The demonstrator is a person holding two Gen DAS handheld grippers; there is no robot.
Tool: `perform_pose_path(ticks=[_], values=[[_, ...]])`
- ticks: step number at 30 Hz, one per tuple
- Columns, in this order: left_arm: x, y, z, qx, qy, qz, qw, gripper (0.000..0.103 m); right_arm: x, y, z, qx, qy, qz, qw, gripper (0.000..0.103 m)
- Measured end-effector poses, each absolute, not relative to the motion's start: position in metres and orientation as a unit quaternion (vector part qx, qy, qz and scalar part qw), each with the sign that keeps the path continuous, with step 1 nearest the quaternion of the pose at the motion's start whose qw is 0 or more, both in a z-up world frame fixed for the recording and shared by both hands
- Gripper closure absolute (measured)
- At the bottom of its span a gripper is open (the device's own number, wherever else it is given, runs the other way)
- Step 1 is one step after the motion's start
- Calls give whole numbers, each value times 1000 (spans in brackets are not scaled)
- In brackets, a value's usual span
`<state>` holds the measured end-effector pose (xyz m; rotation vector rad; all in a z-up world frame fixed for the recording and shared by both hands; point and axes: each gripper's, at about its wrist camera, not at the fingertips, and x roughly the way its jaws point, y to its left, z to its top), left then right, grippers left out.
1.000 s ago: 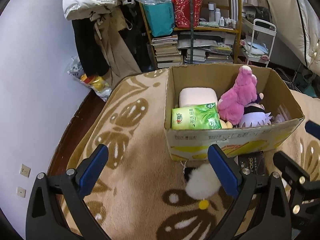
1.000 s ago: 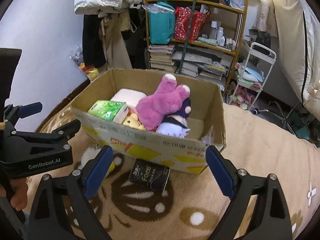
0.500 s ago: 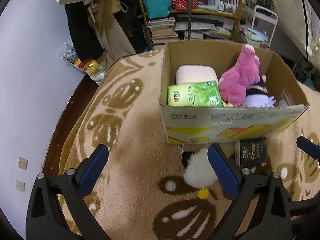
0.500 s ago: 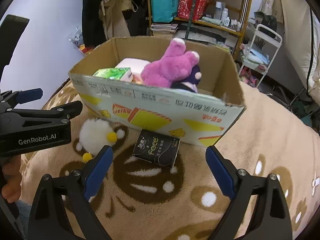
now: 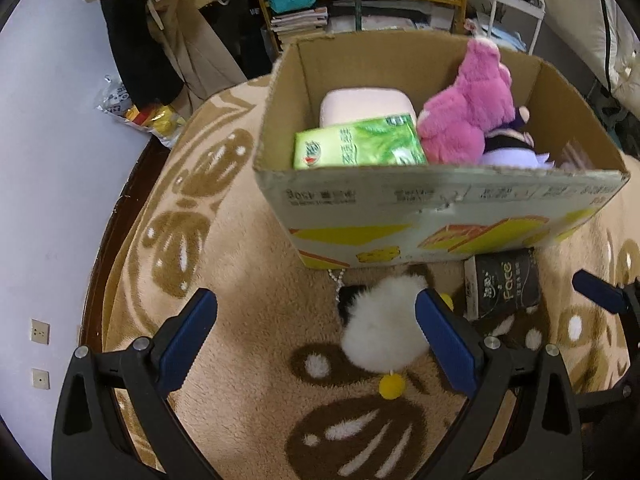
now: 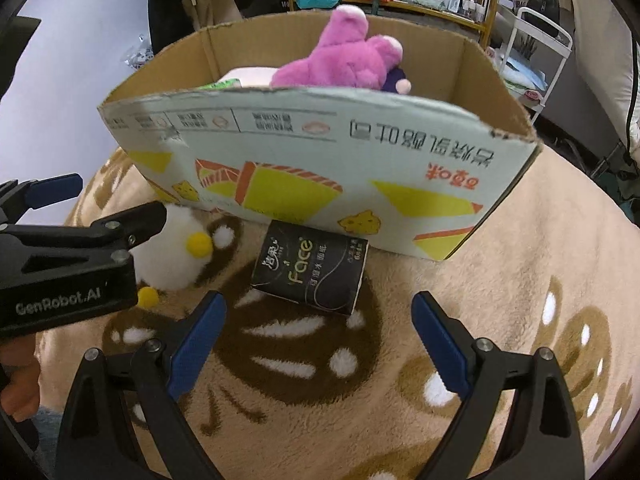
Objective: Organize soft objects
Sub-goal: 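Withdraw both tools and lower them toward the white chick plush and black tissue roll, then grasp the white chick plush with the left tool while the right tool grips the black tissue roll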
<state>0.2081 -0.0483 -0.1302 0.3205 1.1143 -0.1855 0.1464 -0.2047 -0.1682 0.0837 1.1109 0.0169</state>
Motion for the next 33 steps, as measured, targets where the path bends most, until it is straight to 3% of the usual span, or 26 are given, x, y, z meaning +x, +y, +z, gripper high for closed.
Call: perform_pose_path(ticks=[20,33], values=[[216,-63,-165,173,575,-95,794,5,162,-188,-199,19,533,3,846,5],[226,-50,-175,126,599,-122,781,36,178,-179,-204,19,528,-4,849,11]])
